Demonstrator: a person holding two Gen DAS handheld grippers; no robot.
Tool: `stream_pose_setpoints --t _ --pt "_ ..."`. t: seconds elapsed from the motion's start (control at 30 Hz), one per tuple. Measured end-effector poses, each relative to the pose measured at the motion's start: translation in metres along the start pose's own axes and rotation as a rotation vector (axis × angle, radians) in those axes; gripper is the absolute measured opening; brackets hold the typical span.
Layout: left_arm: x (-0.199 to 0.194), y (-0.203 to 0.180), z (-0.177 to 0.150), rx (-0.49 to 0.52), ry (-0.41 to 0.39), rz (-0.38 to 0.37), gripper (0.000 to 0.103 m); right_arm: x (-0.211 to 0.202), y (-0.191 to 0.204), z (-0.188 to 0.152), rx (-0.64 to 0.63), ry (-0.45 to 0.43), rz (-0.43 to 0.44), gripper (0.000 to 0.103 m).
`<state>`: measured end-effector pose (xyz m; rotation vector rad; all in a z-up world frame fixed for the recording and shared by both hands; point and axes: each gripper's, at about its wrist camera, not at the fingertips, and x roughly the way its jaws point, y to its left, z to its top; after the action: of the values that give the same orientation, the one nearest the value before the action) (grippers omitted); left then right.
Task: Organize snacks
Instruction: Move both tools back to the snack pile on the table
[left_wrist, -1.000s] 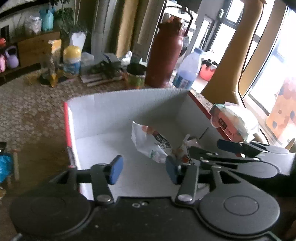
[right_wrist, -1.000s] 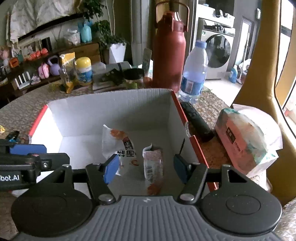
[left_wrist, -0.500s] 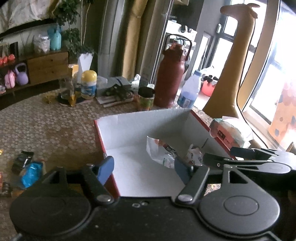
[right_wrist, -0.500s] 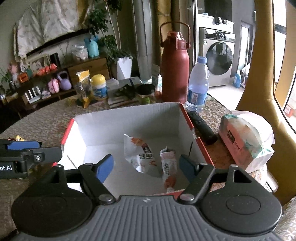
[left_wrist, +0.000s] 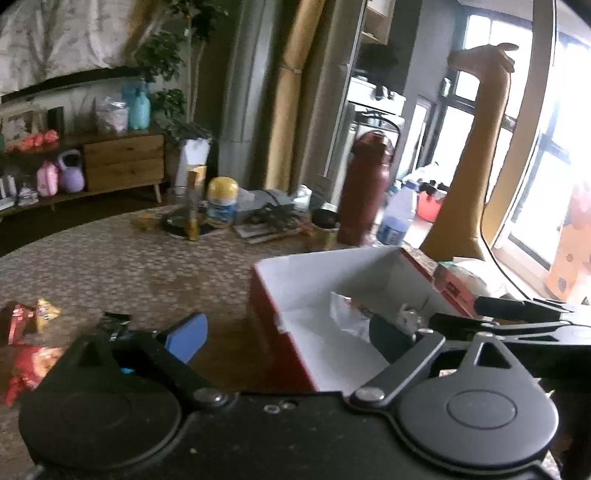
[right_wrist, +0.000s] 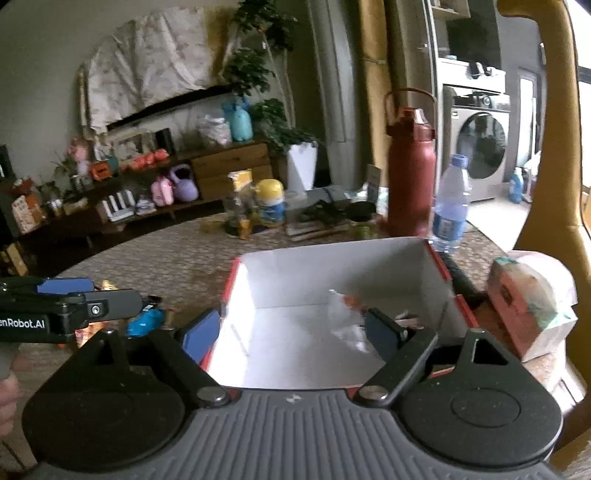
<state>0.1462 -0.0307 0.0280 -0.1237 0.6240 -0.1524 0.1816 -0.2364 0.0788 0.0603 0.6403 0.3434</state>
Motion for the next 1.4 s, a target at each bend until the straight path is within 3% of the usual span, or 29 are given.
stream_pose_setpoints --t 0.17,0.37,0.67,0.77,1.07,1.4 --pt "-0.018 0.026 -0.008 -0.018 -0.016 0.053 0.103 -0.001 0.023 -0.003 -0.004 -0.010 0.034 0.091" --pt "-0.035 0.061 -0.019 -0.048 -0.031 0.134 0.103 0.003 0.050 -0.011 -0.019 -0.009 0.072 0.091" --pt "-0.056 0.139 -0.029 -0.181 -0.044 0.264 0.103 0.026 0.084 -0.023 -0.027 0.047 0.152 0.091" --pt "-0.057 0.160 -0.030 -0.204 -0.042 0.316 0.103 0.036 0.103 -0.028 -0.081 0.060 0.172 0.091" --pt "-0.040 0.219 -0.041 -0.216 -0.009 0.446 0.103 0.081 0.145 -0.045 -0.200 0.121 0.207 0.091" --pt "0.008 0.252 -0.062 -0.221 0.096 0.456 0.103 0.137 0.176 -0.064 -0.236 0.201 0.244 0.091"
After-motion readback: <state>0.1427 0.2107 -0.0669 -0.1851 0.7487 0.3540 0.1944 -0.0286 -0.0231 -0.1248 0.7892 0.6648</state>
